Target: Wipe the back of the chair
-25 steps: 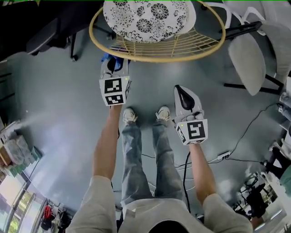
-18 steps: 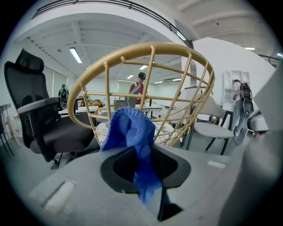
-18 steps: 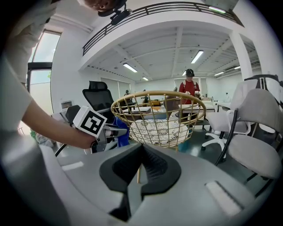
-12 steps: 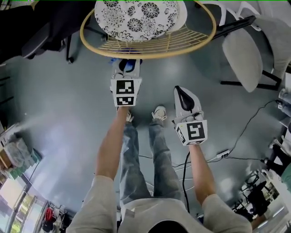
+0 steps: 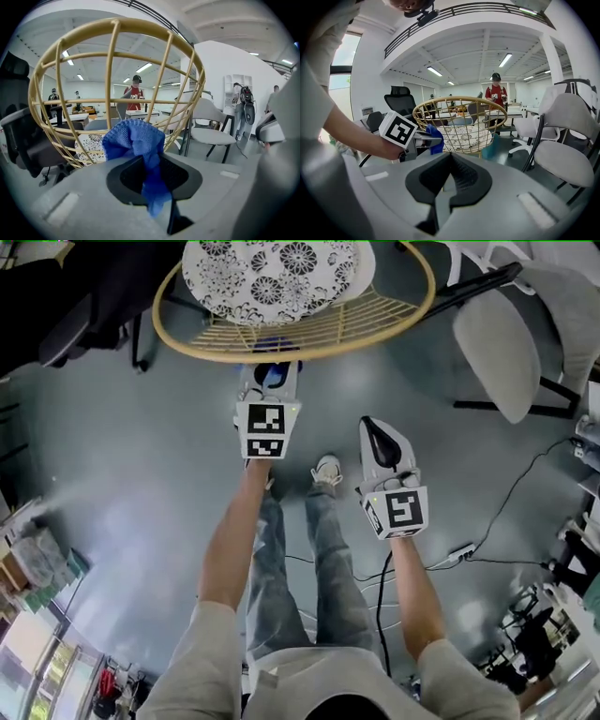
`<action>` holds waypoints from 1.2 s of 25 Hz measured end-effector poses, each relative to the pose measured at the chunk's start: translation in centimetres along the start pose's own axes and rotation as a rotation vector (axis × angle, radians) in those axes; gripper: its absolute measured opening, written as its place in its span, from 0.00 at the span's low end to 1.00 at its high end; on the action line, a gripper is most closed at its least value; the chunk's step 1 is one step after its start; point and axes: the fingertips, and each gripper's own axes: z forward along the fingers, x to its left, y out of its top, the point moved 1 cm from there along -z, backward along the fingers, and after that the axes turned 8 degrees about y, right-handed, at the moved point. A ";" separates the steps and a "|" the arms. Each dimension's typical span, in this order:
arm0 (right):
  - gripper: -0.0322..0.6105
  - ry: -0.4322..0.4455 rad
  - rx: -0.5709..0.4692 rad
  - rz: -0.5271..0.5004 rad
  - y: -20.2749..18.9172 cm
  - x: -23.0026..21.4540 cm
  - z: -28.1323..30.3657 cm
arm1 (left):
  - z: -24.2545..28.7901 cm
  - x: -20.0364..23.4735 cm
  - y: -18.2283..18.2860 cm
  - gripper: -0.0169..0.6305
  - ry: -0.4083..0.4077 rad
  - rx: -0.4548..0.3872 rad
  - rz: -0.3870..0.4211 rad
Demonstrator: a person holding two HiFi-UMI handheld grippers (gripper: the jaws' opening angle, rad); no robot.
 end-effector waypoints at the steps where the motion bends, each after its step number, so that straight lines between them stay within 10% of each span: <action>1: 0.05 -0.001 0.002 0.003 -0.1 0.0 0.0 | -0.1 0.1 0.0 0.15 0.001 0.000 -0.002; 30: 0.05 0.048 0.056 -0.022 -0.3 3.0 5.7 | 2.2 15.4 -5.9 0.15 0.146 0.030 -0.015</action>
